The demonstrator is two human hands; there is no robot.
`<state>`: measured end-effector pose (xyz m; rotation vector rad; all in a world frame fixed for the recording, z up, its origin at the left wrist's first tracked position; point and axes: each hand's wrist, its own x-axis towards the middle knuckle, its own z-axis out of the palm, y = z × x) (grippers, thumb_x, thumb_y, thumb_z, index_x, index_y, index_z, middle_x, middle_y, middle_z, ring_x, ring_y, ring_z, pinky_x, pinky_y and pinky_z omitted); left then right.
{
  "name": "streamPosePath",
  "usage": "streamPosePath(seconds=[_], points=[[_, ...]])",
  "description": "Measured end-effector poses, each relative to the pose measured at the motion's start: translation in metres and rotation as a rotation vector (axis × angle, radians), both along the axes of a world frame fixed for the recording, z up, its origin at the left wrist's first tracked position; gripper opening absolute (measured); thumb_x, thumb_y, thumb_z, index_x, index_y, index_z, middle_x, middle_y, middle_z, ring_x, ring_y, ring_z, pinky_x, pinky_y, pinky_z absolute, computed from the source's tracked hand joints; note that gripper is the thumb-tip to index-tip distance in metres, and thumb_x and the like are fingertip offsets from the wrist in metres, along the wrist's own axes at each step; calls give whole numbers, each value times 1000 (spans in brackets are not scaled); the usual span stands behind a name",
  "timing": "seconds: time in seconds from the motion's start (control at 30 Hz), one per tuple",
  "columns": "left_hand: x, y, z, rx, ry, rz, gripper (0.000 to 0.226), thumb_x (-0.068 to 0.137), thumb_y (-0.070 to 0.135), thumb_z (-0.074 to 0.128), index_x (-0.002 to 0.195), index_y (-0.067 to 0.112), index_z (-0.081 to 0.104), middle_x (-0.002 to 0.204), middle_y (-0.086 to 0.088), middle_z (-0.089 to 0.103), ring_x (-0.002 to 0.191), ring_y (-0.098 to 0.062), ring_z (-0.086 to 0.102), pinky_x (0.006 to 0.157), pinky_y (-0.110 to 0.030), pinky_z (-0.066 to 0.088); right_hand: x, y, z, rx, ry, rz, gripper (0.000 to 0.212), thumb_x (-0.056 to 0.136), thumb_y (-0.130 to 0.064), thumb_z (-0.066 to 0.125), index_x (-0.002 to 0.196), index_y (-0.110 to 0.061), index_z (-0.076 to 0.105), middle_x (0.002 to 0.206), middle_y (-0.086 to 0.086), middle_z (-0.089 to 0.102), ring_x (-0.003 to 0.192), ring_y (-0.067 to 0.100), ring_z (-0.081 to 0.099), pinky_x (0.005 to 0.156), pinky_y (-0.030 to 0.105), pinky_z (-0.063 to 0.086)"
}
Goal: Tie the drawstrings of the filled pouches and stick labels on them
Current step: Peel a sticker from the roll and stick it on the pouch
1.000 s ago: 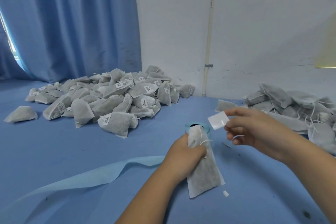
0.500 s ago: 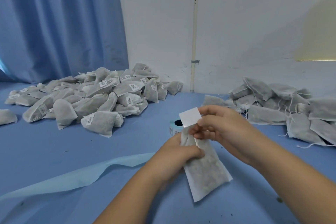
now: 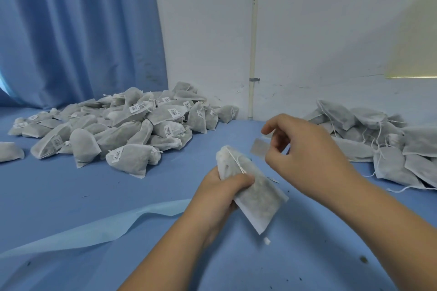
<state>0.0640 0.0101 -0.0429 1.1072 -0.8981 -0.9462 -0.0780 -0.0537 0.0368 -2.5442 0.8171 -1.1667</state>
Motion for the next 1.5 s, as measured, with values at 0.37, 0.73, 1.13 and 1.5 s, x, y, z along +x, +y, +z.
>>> streamPosePath(seconds=[0.37, 0.73, 1.13, 1.5], points=[[1, -1, 0, -39, -78, 8, 21, 82, 16, 65, 100, 14, 73, 104, -14, 74, 101, -27, 71, 88, -38, 56, 15, 16, -16, -111, 267, 51, 45, 89, -17, 53, 131, -29, 41, 96, -10, 45, 98, 15, 52, 85, 34, 45], [1, 1, 6, -120, 25, -109, 32, 72, 8, 53, 101, 3, 65, 90, -12, 67, 84, -20, 64, 72, -26, 54, 17, 11, -19, -110, 307, 96, 40, 89, -27, 53, 128, -30, 46, 94, -10, 49, 89, 13, 49, 77, 33, 44], [4, 3, 6, -87, 105, -84, 22, 98, 11, 54, 113, 1, 67, 110, -12, 73, 104, -23, 70, 86, -29, 56, 3, -10, -19, 165, 243, 272, 44, 86, -21, 60, 122, -46, 53, 97, -26, 66, 90, -14, 55, 74, 8, 41], [0, 4, 6, -12, 96, -143, 28, 95, 12, 59, 121, 2, 65, 117, -15, 71, 112, -28, 67, 94, -35, 55, 2, -26, -27, 838, -144, 263, 20, 73, -18, 80, 88, -7, 71, 81, 6, 72, 68, 13, 66, 62, 23, 52]])
